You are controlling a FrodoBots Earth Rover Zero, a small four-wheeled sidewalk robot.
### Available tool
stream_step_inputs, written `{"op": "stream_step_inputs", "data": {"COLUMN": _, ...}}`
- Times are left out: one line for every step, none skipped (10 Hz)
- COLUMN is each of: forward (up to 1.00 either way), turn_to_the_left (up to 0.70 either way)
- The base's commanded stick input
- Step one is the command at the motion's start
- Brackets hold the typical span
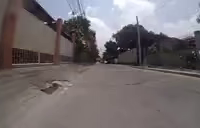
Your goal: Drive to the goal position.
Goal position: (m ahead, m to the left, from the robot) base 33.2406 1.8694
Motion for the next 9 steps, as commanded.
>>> {"op": "stream_step_inputs", "data": {"forward": 1.00, "turn_to_the_left": -0.32}}
{"op": "stream_step_inputs", "data": {"forward": 1.00, "turn_to_the_left": -0.30}}
{"op": "stream_step_inputs", "data": {"forward": 1.00, "turn_to_the_left": 0.00}}
{"op": "stream_step_inputs", "data": {"forward": 1.00, "turn_to_the_left": 0.00}}
{"op": "stream_step_inputs", "data": {"forward": 1.00, "turn_to_the_left": 0.00}}
{"op": "stream_step_inputs", "data": {"forward": 1.00, "turn_to_the_left": 0.00}}
{"op": "stream_step_inputs", "data": {"forward": 1.00, "turn_to_the_left": 0.00}}
{"op": "stream_step_inputs", "data": {"forward": 1.00, "turn_to_the_left": 0.00}}
{"op": "stream_step_inputs", "data": {"forward": 1.00, "turn_to_the_left": 0.00}}
